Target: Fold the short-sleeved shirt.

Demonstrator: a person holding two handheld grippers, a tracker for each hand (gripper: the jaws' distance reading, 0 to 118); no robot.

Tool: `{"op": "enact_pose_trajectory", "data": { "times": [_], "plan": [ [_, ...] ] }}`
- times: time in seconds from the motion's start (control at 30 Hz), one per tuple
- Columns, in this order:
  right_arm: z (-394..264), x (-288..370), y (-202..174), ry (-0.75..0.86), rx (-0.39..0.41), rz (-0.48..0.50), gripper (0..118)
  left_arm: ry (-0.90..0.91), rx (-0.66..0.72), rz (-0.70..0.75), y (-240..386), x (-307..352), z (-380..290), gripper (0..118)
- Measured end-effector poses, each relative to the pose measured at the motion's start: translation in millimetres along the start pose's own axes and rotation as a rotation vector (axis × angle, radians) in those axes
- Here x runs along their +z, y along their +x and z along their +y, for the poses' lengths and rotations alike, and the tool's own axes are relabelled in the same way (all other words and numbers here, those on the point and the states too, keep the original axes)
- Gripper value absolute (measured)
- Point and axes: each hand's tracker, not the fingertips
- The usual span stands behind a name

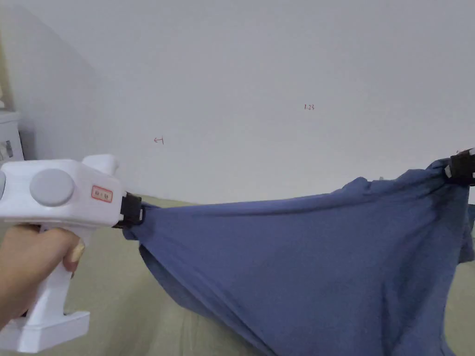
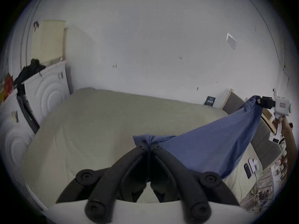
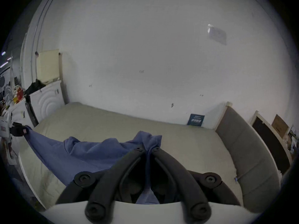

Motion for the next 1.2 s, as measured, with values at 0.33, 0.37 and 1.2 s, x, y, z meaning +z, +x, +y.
{"op": "enact_pose_trajectory", "data": {
  "times": [0.33,0.37,1.2],
  "plan": [
    [71,4,24,0.151,-0.030,-0.097,4,0.144,-0.029,0.047,28,-21,114,3],
    [76,4,24,0.179,-0.026,-0.110,4,0.166,-0.025,0.061,30,-22,120,3],
    [108,-24,11,0.307,-0.091,-0.169,4,0.298,-0.065,0.150,30,-56,170,3]
  ]
}}
